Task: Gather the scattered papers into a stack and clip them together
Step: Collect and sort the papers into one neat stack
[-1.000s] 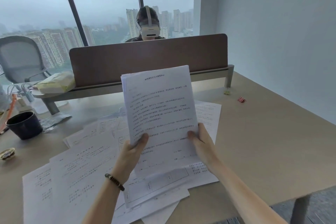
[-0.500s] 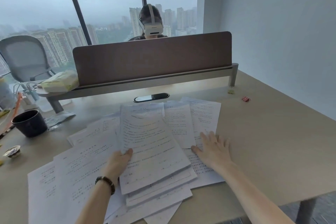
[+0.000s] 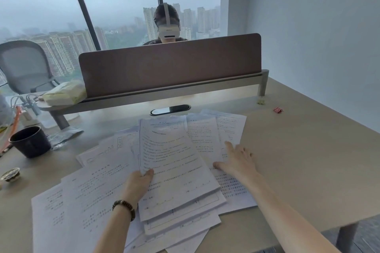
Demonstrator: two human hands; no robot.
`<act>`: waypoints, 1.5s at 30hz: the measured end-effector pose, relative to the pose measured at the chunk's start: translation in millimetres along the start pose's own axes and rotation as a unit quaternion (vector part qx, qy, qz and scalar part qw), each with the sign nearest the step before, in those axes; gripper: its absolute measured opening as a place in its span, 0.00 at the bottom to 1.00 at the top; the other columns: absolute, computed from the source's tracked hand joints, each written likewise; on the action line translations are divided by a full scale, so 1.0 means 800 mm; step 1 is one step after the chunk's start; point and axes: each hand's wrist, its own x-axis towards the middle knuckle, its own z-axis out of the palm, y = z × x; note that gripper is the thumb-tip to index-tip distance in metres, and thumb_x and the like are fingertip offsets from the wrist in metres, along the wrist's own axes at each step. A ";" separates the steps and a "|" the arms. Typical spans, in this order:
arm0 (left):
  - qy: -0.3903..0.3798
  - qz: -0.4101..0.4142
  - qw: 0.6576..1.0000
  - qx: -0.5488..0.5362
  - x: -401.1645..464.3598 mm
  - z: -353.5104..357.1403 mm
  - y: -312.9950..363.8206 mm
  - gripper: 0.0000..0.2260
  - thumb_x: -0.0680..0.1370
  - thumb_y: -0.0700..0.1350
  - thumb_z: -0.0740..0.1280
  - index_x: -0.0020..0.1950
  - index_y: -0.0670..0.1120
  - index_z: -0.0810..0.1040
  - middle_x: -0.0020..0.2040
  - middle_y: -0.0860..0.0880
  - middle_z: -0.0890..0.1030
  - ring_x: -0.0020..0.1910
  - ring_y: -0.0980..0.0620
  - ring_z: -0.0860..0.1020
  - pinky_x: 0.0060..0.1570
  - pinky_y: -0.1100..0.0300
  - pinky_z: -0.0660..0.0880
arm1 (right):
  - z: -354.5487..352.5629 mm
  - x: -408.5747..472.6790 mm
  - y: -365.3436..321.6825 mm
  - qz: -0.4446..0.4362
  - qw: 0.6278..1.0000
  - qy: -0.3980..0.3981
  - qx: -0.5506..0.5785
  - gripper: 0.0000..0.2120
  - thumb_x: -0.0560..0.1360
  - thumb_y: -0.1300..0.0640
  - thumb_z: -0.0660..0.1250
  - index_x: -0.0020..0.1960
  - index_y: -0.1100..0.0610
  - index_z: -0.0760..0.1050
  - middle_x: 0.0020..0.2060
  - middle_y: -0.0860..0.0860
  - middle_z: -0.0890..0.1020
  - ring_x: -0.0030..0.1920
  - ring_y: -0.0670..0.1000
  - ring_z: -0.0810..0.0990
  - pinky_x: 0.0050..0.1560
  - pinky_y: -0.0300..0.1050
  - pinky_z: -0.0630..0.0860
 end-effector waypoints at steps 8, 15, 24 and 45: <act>0.000 0.006 1.000 -0.008 0.001 0.001 -0.001 0.14 0.82 0.49 0.63 0.47 0.40 0.79 0.44 0.40 0.81 0.47 0.39 0.81 0.46 0.55 0.74 | -0.003 0.019 -0.011 0.050 0.988 0.013 0.149 0.43 0.64 0.50 0.79 0.73 0.51 0.61 0.67 0.60 0.61 0.68 0.62 0.62 0.69 0.55 0.68; -0.009 0.022 1.000 0.017 0.024 0.001 -0.020 0.12 0.81 0.53 0.63 0.43 0.46 0.74 0.40 0.44 0.76 0.40 0.48 0.75 0.44 0.56 0.69 | -0.008 0.026 -0.002 0.061 0.962 0.044 0.263 0.45 0.67 0.56 0.79 0.77 0.51 0.59 0.68 0.59 0.69 0.70 0.59 0.68 0.66 0.54 0.72; -0.007 0.019 1.000 0.018 0.030 -0.002 -0.026 0.13 0.79 0.56 0.64 0.44 0.47 0.74 0.41 0.45 0.77 0.41 0.47 0.76 0.45 0.54 0.72 | -0.011 0.008 0.005 0.007 0.917 0.099 0.385 0.38 0.70 0.67 0.76 0.73 0.55 0.62 0.53 0.45 0.74 0.55 0.48 0.74 0.40 0.32 0.68; -0.002 0.018 1.000 0.012 0.021 -0.002 -0.024 0.17 0.77 0.57 0.64 0.45 0.43 0.78 0.41 0.42 0.81 0.43 0.39 0.82 0.50 0.47 0.78 | -0.038 0.021 0.037 0.120 0.835 -0.013 0.537 0.03 0.76 0.65 0.71 0.50 0.63 0.81 0.46 0.62 0.86 0.46 0.61 0.86 0.51 0.58 0.83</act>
